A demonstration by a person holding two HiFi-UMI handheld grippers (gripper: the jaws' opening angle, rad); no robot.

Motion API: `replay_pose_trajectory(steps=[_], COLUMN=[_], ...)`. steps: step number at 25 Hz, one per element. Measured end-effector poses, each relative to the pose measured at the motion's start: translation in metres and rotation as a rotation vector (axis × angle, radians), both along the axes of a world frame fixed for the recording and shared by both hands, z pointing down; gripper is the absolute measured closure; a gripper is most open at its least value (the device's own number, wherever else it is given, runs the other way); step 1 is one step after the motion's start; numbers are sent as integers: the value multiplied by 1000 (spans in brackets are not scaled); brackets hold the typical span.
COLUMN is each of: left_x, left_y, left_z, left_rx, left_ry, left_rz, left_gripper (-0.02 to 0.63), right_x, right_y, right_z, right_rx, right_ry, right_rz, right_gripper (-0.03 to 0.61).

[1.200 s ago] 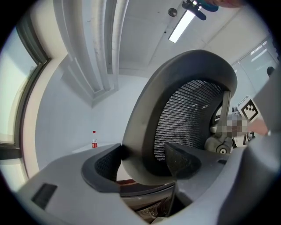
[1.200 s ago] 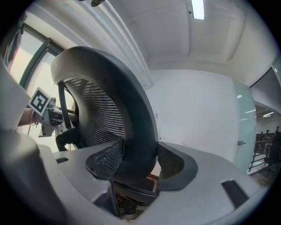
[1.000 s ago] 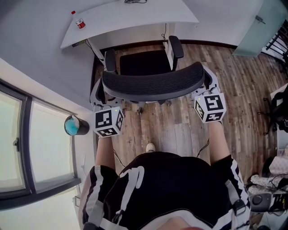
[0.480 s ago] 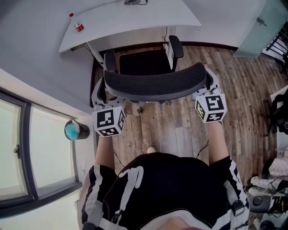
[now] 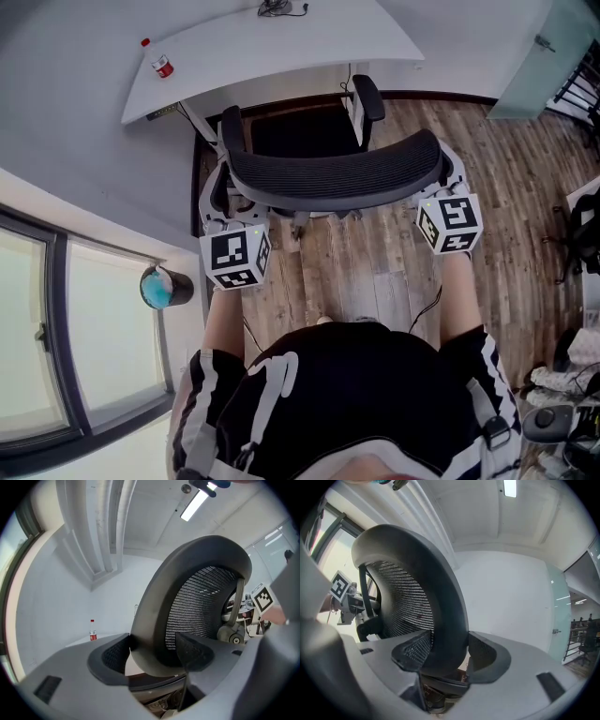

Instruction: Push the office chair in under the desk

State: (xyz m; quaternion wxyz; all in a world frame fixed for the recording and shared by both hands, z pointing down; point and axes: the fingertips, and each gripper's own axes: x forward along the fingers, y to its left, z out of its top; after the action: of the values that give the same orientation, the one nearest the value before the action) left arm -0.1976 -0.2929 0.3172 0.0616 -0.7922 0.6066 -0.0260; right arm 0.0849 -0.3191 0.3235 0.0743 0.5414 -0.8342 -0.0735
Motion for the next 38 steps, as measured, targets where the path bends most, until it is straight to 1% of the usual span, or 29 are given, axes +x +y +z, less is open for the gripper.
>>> replay_pose_trajectory(steps=[12,28,38], left_x=[-2,-4,-6], left_y=[-27,-44,-63], left_z=[-1,-1,-1], left_rx=[-12,-23,-36], left_ry=[-1,3,-11], left_rz=[4,3,-21], left_gripper=[307,305,307], right_x=[-3,-5,-7], right_y=[-28,-45,-65], right_z=[0,-2,-1], right_rx=[-4,-3,0], right_ry=[1,-2,-2], right_rz=[-7,-15,-21], right_gripper=[336,336,336])
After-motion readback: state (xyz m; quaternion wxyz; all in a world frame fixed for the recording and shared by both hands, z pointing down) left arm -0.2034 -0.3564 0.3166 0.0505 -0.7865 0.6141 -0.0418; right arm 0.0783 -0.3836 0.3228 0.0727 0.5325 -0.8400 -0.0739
